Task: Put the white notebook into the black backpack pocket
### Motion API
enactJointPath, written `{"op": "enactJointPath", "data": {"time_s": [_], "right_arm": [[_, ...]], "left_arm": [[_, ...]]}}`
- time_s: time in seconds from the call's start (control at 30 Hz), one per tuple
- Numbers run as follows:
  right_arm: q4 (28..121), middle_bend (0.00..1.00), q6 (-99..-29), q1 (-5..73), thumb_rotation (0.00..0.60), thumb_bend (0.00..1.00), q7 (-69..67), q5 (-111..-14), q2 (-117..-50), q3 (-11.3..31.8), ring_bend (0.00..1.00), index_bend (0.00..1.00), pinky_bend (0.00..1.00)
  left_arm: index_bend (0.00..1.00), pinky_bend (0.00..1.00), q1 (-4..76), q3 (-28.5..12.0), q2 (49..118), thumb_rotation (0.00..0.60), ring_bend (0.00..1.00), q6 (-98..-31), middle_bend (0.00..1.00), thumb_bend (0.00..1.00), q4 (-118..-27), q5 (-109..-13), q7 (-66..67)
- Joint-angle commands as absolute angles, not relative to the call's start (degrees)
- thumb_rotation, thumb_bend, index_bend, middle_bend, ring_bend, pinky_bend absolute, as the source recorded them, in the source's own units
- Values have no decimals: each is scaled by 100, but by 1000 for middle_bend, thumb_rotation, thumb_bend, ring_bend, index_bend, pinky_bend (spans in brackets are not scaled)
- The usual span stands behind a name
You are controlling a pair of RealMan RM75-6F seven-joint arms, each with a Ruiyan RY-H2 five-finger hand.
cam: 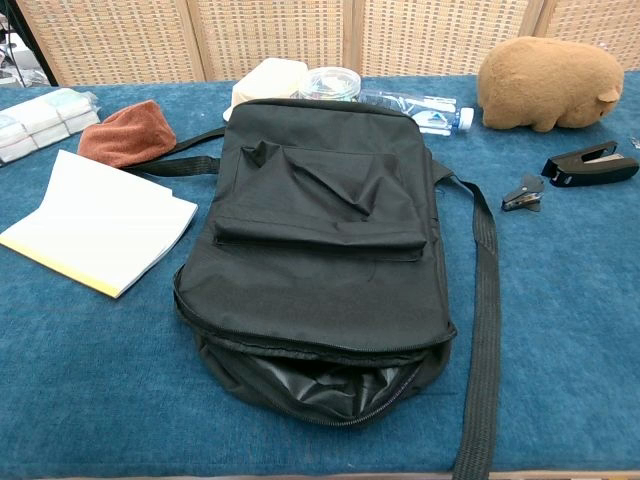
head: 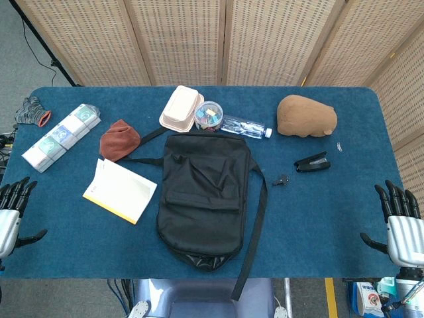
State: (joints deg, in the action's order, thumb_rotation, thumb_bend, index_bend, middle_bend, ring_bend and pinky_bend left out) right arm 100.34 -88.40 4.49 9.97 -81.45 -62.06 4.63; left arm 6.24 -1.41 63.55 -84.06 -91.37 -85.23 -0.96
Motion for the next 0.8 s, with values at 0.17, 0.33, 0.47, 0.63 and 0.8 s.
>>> {"op": "enactJointPath", "data": {"time_s": [0.17, 0.33, 0.47, 0.63, 0.8], "right_arm": [[10039, 0, -8808, 440, 600, 0, 1038, -8164, -6222, 461, 0, 0, 0], [10059, 0, -8797, 432, 600, 0, 981, -8182, -6214, 477, 0, 0, 0], [10049, 0, -8763, 427, 600, 0, 930, -8125, -6197, 504, 0, 0, 0], [10036, 0, -8723, 422, 600, 0, 879, -8063, -6184, 534, 0, 0, 0], [10020, 0, -8688, 423, 600, 0, 888, -8036, -6191, 546, 0, 0, 0]], "left_arm": [[0, 0, 704, -119, 6463, 600, 0, -8292, 0, 0, -9016, -8615, -31], [0, 0, 962, 37, 6736, 600, 0, -8050, 0, 0, -8500, -9125, -343], [0, 0, 1276, 131, 7131, 600, 0, -7796, 0, 0, -7811, -9513, -899], [0, 0, 1630, 183, 7736, 600, 0, -7488, 0, 0, -7025, -9767, -1216], [0, 0, 1925, 180, 8329, 600, 0, -7349, 0, 0, -6461, -9946, -1265]]}}
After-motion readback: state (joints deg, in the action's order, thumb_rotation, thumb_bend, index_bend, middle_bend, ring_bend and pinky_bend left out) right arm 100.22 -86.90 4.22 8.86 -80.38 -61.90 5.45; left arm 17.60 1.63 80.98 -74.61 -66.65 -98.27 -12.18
